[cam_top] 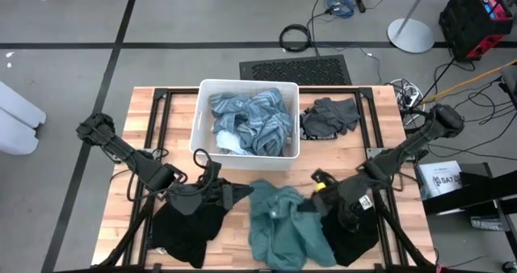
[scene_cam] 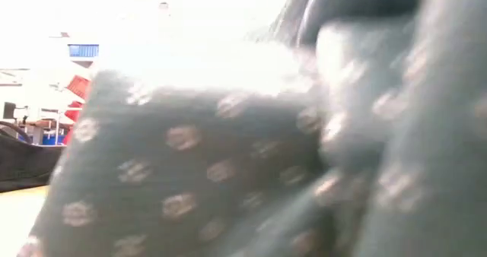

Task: Sort clothes
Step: Put the green polo shirt into the white laundry bin

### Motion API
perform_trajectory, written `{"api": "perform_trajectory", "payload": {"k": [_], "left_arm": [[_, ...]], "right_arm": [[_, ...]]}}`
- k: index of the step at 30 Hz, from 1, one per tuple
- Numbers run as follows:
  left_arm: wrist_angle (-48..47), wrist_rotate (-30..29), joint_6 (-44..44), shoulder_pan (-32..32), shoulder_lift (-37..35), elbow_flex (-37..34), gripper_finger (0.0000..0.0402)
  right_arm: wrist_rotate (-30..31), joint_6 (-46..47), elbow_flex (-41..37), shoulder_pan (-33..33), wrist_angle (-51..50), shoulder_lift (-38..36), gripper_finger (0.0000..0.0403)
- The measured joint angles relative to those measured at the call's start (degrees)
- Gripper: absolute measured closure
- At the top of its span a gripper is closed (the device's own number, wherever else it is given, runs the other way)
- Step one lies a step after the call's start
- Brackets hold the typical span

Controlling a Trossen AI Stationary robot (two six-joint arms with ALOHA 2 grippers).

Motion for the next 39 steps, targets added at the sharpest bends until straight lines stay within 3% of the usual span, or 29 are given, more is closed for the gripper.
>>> {"api": "perform_trajectory", "payload": {"k": [4,7,14,18,31,39], "left_arm": [[-0.1,0.0,0.1,0.0,0.0,0.0,0.0191],[-0.1,0.5,0.1,0.0,0.0,0.0,0.0191],[-2.2,4.3,0.1,-0.1,0.5,0.0,0.0191],[-2.8,5.5,-0.3,-0.5,2.0,0.0,0.0191],[-2.7,6.2,-2.4,-0.5,3.5,0.0,0.0191],[-5.5,6.4,-2.4,-0.5,3.5,0.0,0.0191]], "right_arm": [[-1.4,0.2,0.0,-4.5,-5.7,5.5,0.0403],[-2.5,1.3,0.0,-6.3,-4.5,10.4,0.04],[-3.3,1.4,0.0,-7.4,9.7,18.7,0.0378],[-7.2,-1.5,0.0,-7.9,17.8,21.7,0.036],[-9.9,-2.6,-0.1,-7.9,28.0,23.8,0.0226],[-13.7,-5.2,0.0,-7.9,38.4,23.7,0.0205]]}}
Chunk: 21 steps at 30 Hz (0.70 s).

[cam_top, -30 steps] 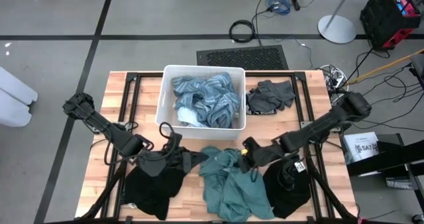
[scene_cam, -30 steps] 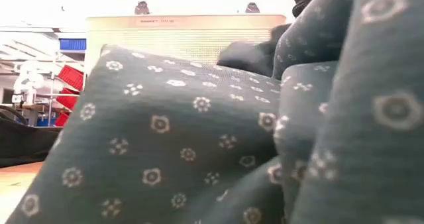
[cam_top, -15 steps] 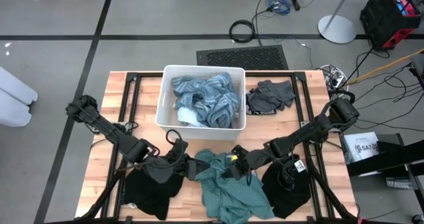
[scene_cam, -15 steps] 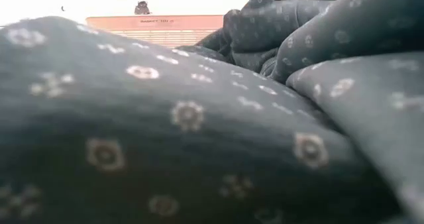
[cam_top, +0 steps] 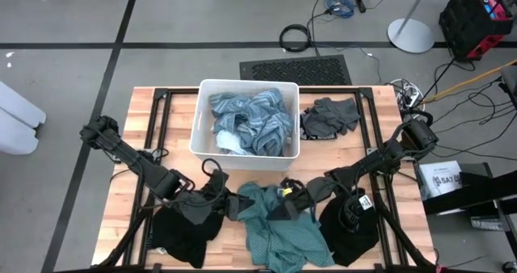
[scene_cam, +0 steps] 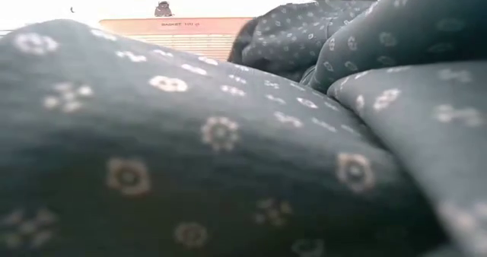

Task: Sort clothes
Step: Put the green polo shirt into the white laundry bin

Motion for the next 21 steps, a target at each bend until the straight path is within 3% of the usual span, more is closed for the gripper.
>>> {"api": "perform_trajectory", "payload": {"k": [6,12,17,21], "left_arm": [[-0.2,-0.2,0.0,0.1,0.0,0.0,0.0191],[1.1,1.0,5.4,-0.1,0.1,0.0,0.0191],[9.9,4.9,27.6,0.8,0.4,1.2,0.0199],[11.1,10.2,47.7,3.8,2.4,6.1,0.0213]], "right_arm": [[-3.0,-5.2,0.0,0.5,6.6,-1.1,0.0206],[-1.2,-11.4,0.0,0.6,-2.2,-9.9,0.0206],[-0.5,-15.6,0.0,0.7,-9.5,-20.0,0.0206],[2.2,-18.9,0.0,1.8,-16.8,-28.0,0.0206]]}}
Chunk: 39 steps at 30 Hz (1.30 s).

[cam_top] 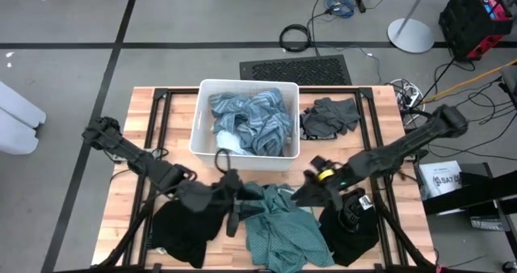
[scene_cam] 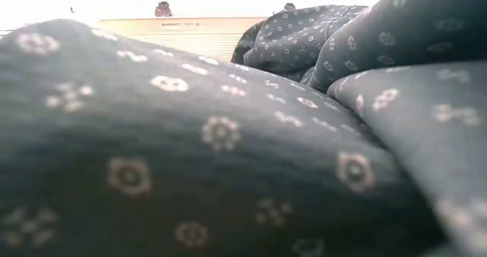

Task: Sort clothes
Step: Put the green polo shirt into the white laundry bin

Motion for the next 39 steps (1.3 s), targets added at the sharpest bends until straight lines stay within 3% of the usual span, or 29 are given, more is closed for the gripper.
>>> {"api": "perform_trajectory", "payload": {"k": [5,10,21,26,31,39], "left_arm": [[-0.9,12.3,13.0,5.2,4.0,3.9,0.0219],[-8.9,20.5,21.8,9.6,8.3,7.8,0.0219],[-26.4,35.4,34.3,17.2,23.1,24.1,0.022],[-27.2,35.8,32.1,17.7,27.5,30.8,0.022],[-27.3,34.5,33.8,17.6,27.9,31.9,0.0214],[-32.0,34.2,34.3,16.4,27.6,31.8,0.0143]], "right_arm": [[6.6,-2.2,0.0,2.2,-7.8,-8.4,0.0206],[13.3,-3.1,0.0,5.2,-12.0,-13.8,0.0206],[19.4,1.2,0.0,9.8,-16.4,-15.0,0.0206],[19.8,3.1,0.0,11.1,-17.0,-14.9,0.0206],[22.1,3.1,0.0,12.4,-17.7,-14.9,0.0207],[22.6,2.9,0.0,13.0,-19.4,-14.9,0.0207]]}}
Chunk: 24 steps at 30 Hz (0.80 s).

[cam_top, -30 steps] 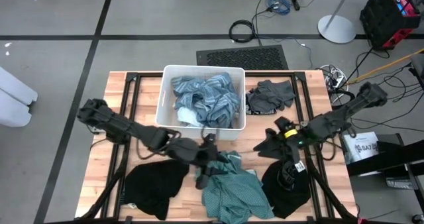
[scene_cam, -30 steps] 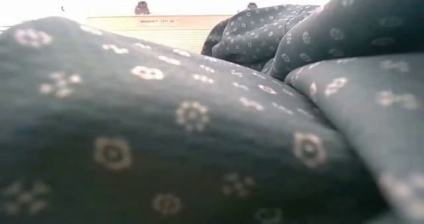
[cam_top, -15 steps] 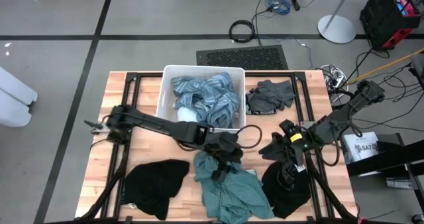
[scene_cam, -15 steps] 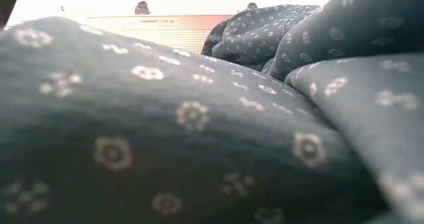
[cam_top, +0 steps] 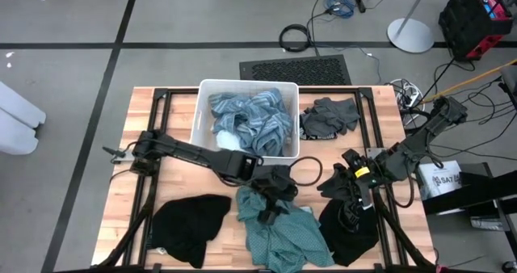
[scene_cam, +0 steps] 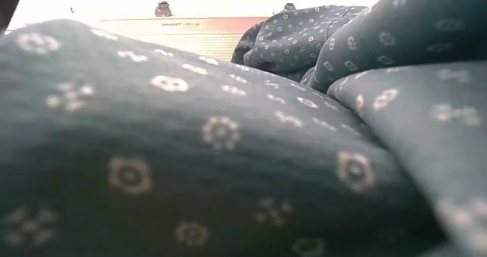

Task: Sort clothes
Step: Put the green polo shirt into the white laundry bin

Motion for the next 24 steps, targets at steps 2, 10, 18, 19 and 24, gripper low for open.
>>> {"api": "perform_trajectory", "payload": {"k": [2,10,18,19,24], "left_arm": [[1.2,-0.2,1.6,-0.5,0.0,0.0,0.0126],[1.8,-4.0,15.1,-3.7,0.1,0.0,0.0102],[0.0,-4.4,14.5,-3.2,2.6,-0.1,0.0102],[-0.2,-4.2,14.5,-3.2,3.4,-0.1,0.0102],[-2.6,-3.4,14.0,-3.7,6.3,-0.2,0.0102]], "right_arm": [[0.0,-0.1,0.0,0.0,0.0,0.0,0.0207],[0.0,-0.4,0.0,0.0,-0.5,0.0,0.0207],[0.1,-0.6,0.0,0.0,-0.4,0.0,0.0207],[0.2,-0.6,0.0,0.0,-0.5,0.0,0.0207],[1.2,-0.1,0.0,0.0,-0.6,0.6,0.0207]]}}
